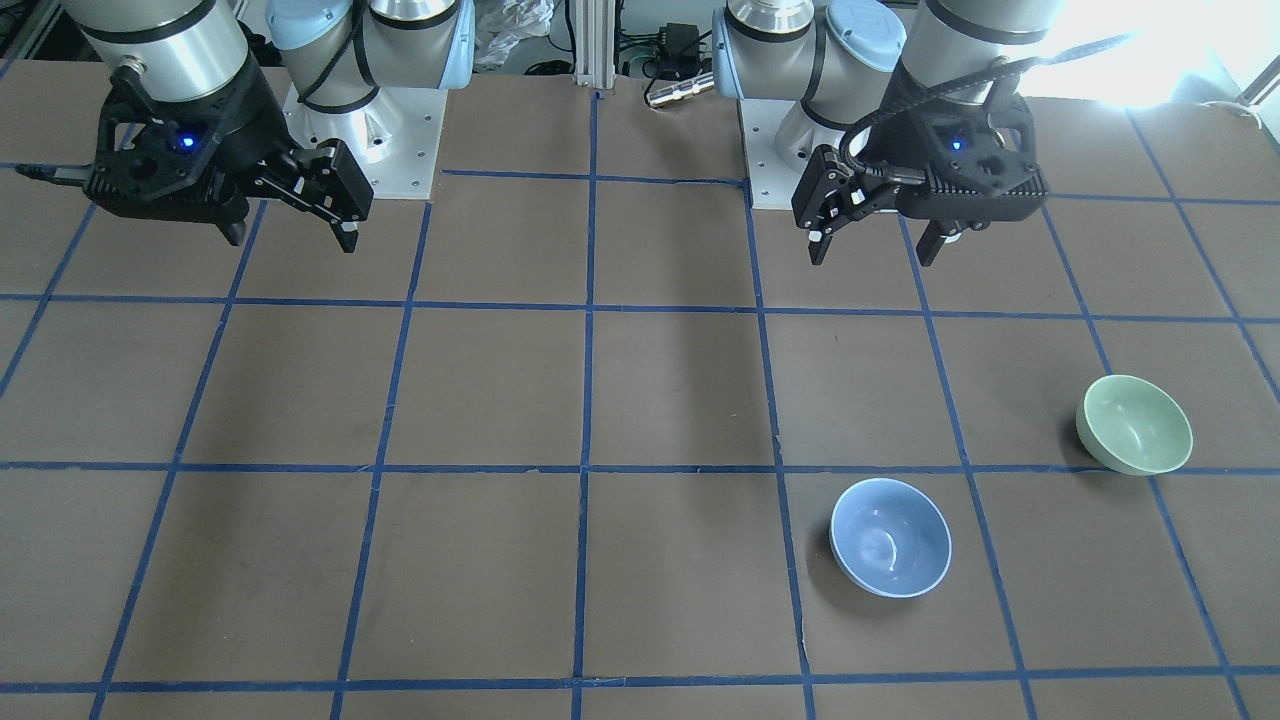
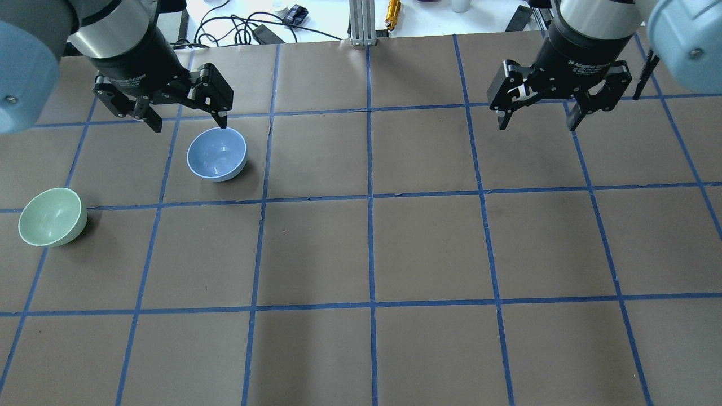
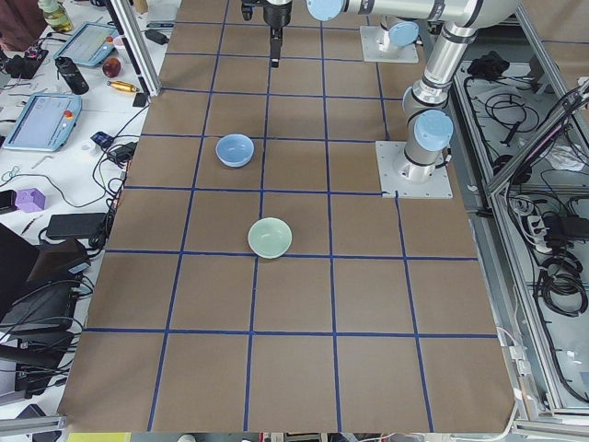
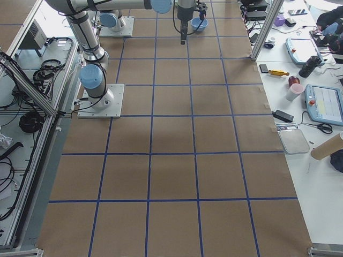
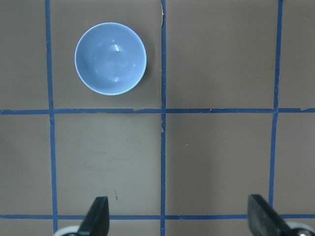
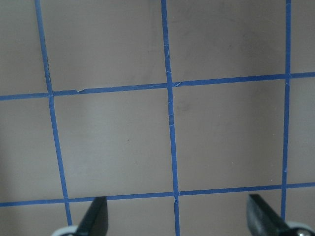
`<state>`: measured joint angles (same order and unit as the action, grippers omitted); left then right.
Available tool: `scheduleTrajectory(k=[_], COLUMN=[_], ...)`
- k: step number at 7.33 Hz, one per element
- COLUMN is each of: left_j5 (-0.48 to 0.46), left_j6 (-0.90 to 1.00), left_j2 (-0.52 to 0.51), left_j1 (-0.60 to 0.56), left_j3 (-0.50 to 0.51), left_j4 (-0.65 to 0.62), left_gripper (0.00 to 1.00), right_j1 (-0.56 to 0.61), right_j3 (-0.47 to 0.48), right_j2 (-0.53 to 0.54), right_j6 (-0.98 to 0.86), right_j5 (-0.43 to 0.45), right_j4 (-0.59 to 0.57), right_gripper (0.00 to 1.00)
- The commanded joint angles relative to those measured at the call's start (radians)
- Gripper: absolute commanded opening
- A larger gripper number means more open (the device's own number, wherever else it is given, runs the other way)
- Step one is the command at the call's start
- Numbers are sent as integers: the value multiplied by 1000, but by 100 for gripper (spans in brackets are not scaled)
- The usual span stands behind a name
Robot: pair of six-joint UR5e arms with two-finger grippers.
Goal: Stack green bowl on blue bowl
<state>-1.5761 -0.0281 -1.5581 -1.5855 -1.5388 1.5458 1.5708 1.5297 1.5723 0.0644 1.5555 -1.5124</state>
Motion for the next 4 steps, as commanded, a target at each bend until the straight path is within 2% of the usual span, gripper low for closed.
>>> scheduleTrajectory(k=[1, 4], left_j5=[-2, -4], left_j6=[0, 8], left_j2=[4, 4], left_j1=[1, 19], left_j3=[-1, -4], left_j4=[0, 7], left_gripper=[100, 100], right_j1=[0, 0], right_j3=[0, 0], right_j2=[0, 0], right_j6=[0, 0], right_j5=[0, 0], right_j4=[1, 0], right_gripper=[100, 100])
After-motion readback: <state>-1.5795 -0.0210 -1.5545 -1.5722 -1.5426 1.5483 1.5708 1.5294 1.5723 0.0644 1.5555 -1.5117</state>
